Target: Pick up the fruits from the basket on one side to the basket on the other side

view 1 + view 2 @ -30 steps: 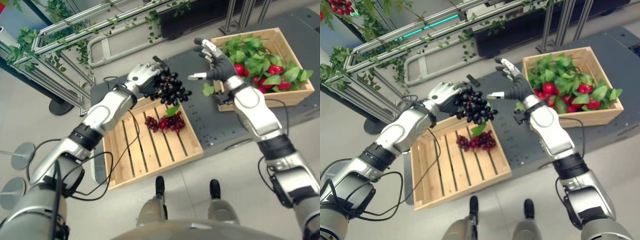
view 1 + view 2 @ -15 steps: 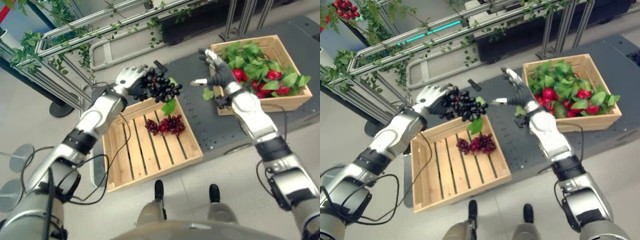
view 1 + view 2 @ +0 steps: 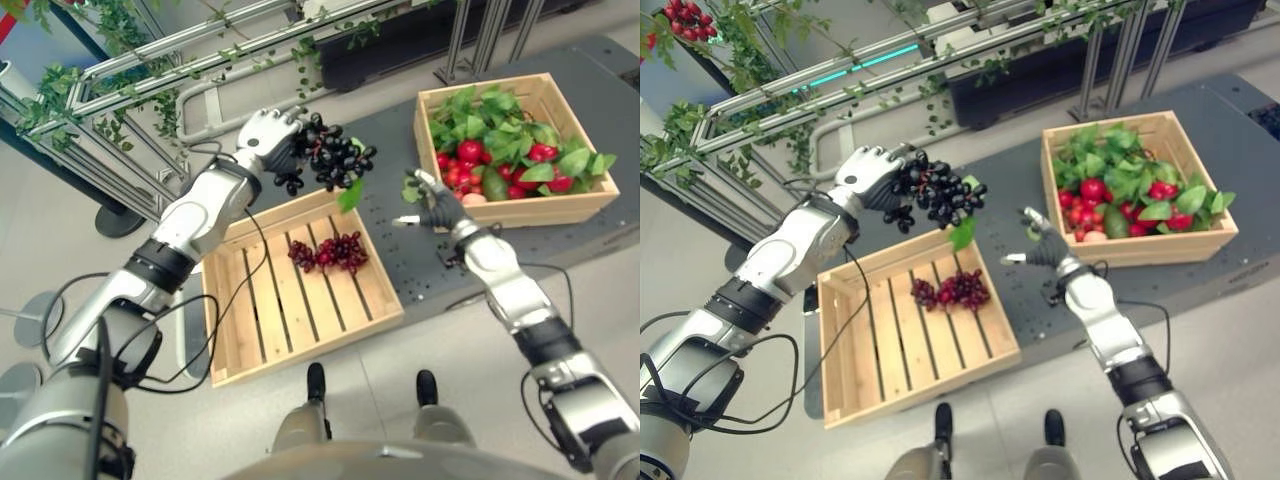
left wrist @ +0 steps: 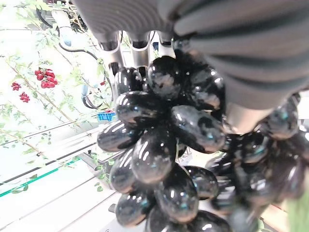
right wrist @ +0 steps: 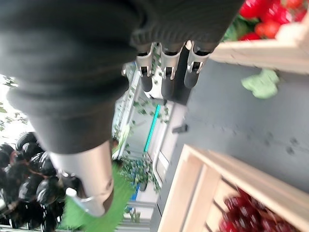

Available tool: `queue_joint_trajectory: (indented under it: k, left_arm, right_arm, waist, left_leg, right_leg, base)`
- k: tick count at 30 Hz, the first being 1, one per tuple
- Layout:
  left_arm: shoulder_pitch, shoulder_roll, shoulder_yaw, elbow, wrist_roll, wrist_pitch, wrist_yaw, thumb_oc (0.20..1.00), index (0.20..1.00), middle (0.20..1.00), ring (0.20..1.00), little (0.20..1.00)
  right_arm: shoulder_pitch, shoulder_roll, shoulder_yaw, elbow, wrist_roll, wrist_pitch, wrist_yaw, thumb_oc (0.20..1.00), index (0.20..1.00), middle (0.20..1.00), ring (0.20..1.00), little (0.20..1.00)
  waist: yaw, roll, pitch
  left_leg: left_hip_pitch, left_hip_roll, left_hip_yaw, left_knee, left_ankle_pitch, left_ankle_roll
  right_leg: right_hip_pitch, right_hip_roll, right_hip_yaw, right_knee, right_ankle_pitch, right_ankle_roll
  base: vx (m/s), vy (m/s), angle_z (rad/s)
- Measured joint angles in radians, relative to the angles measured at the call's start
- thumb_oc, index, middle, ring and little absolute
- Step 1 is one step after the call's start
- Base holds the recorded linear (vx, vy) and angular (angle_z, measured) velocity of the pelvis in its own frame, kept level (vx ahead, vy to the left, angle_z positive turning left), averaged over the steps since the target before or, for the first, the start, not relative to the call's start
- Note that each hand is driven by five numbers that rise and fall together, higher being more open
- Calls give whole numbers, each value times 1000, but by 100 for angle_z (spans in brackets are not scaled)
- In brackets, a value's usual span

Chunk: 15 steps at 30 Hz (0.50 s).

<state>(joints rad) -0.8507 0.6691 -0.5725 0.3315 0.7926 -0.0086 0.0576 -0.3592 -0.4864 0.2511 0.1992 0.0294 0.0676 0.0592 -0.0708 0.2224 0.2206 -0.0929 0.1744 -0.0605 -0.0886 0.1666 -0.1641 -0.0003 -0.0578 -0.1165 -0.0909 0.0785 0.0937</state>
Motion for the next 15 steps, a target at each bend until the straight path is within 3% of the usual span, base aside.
queue_joint_trajectory:
  k: [15]
  left_arm:
    - [1,0,-3,0,0,-22,2,200,200,200,200,200]
  right_arm:
    - [29,3,-9,-123,-9,-67,-47,1000,1000,1000,1000,1000]
  waist:
    - [-1,0,0]
  left_leg:
    - [0,0,1,0,-2,-1]
  right_leg:
    - [-2,-1,1,0,-2,0]
  base:
    - [0,0,0]
